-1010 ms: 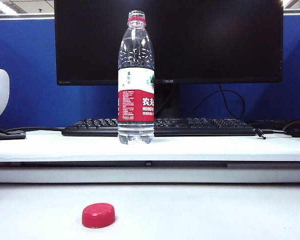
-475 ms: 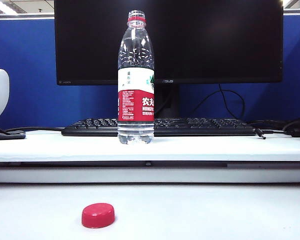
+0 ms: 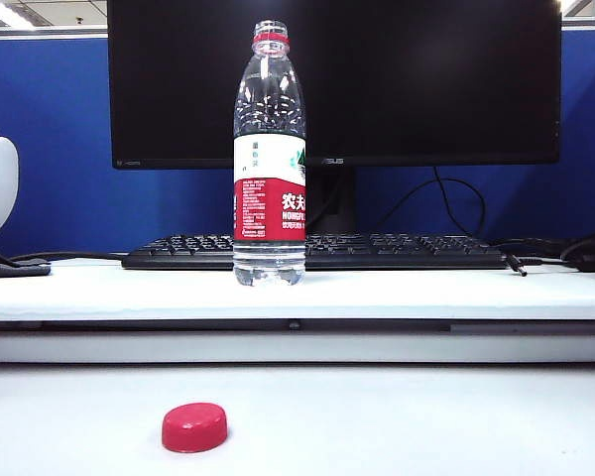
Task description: Unscrew the cap from the plastic bottle on the table.
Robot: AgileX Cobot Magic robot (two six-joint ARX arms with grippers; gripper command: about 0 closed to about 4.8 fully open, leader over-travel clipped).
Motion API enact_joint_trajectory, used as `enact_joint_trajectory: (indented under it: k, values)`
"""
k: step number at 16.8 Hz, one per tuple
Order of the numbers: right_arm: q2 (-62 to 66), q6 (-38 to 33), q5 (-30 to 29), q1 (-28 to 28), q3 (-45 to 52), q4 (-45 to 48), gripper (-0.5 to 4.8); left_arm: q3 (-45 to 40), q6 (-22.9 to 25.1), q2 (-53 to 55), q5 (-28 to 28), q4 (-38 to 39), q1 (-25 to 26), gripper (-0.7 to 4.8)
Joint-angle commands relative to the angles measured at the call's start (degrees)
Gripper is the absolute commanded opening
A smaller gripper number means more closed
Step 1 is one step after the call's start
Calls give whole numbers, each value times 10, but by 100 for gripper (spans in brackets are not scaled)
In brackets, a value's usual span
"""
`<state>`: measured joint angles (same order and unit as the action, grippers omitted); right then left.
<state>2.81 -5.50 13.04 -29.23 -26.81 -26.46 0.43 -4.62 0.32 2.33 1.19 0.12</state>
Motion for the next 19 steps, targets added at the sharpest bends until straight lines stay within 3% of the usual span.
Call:
enact_joint_trajectory:
  k: [1,19]
  values:
    - [0,1,1,0,-2,9,-7,0,10,-2,-2,-4,0,-5]
    - [0,2,1,0,-2,9,-7,0,29,-1,-24,-3,1,-5]
